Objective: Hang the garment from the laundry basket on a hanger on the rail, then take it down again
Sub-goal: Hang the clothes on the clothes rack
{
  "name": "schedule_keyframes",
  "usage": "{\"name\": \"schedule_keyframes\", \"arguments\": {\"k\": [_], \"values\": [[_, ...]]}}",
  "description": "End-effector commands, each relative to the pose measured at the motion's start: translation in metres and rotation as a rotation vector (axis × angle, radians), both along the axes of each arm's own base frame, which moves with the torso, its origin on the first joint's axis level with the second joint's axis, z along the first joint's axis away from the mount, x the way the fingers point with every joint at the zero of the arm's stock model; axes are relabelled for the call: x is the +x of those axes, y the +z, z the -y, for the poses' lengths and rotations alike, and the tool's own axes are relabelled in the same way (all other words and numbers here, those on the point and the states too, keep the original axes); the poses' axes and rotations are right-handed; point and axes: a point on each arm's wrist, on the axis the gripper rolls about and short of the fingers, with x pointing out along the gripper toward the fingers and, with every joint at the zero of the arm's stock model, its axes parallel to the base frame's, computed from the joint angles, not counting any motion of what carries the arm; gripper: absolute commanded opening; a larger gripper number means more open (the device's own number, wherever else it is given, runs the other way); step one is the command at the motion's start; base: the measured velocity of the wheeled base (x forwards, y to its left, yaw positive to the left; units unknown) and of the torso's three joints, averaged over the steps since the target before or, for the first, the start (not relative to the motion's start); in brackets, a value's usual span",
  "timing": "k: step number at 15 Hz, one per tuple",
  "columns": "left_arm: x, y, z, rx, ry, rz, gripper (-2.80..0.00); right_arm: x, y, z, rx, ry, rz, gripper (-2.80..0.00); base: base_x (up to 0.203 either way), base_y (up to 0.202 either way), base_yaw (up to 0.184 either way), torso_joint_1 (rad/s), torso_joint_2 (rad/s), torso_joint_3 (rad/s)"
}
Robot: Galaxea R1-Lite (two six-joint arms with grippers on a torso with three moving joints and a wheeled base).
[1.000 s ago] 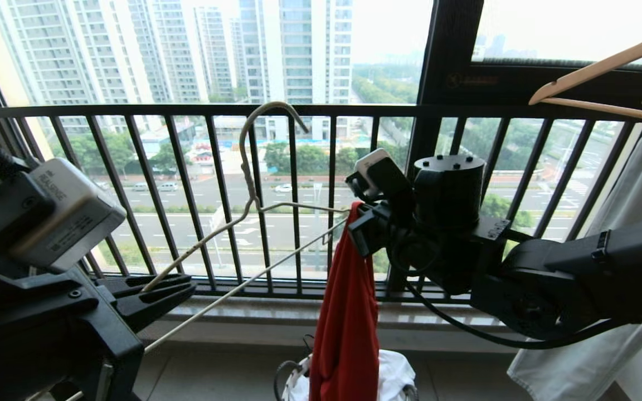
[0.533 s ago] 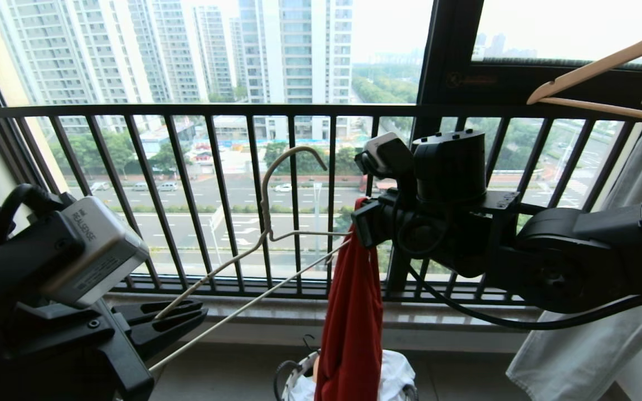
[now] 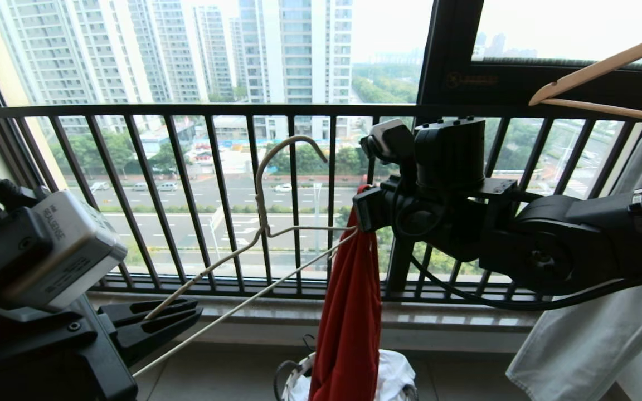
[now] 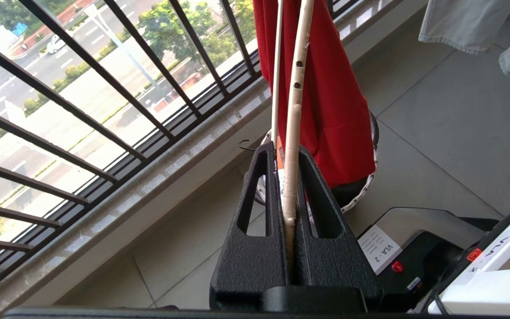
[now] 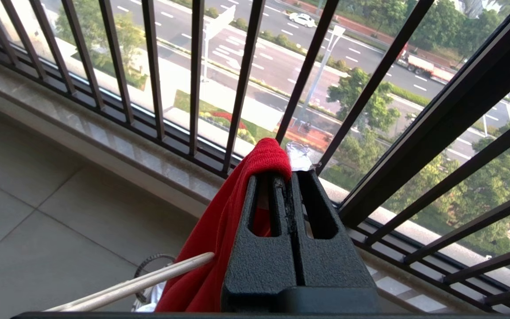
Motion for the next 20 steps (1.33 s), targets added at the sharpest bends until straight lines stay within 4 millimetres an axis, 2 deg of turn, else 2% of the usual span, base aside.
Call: {"name": "schedule_keyframes", "arguments": {"k": [1,5,8,11,16,20], "values": [[-0.002,0.001,0.0,-0.003,-0.015,0.003,-2.8,0.009,-0.002,0.0,0.011,-0.016,0.001,-2.8,0.0,0.0,0.0,0.0,0.0,0.0],[-0.003,-0.001,0.001,0.001,-0.023,0.0,-2.8,0.012,0.001,-0.001,0.056,-0.025,0.002,-2.8,0.0,0.0,0.0,0.0,0.0,0.0],[0.004,-0.015,0.009,0.056,-0.008,-0.029,-2.8,0.01,0.005,-0.001,0.07,-0.025,0.006,-2.8,0.0,0.0,0.0,0.0,0.0,0.0],[0.008,-0.016,0.015,0.027,-0.005,-0.006,-2.8,0.002,0.01,-0.004,0.094,-0.008,0.011,-2.8,0.0,0.0,0.0,0.0,0.0,0.0],[0.022,-0.02,0.032,-0.068,0.017,0.037,-2.8,-0.001,0.009,-0.009,0.1,0.004,0.008,-2.8,0.0,0.0,0.0,0.0,0.0,0.0],[0.02,-0.018,0.025,0.009,0.113,0.129,-2.8,0.002,0.01,-0.007,0.099,-0.014,0.012,-2.8,0.0,0.0,0.0,0.0,0.0,0.0]]}}
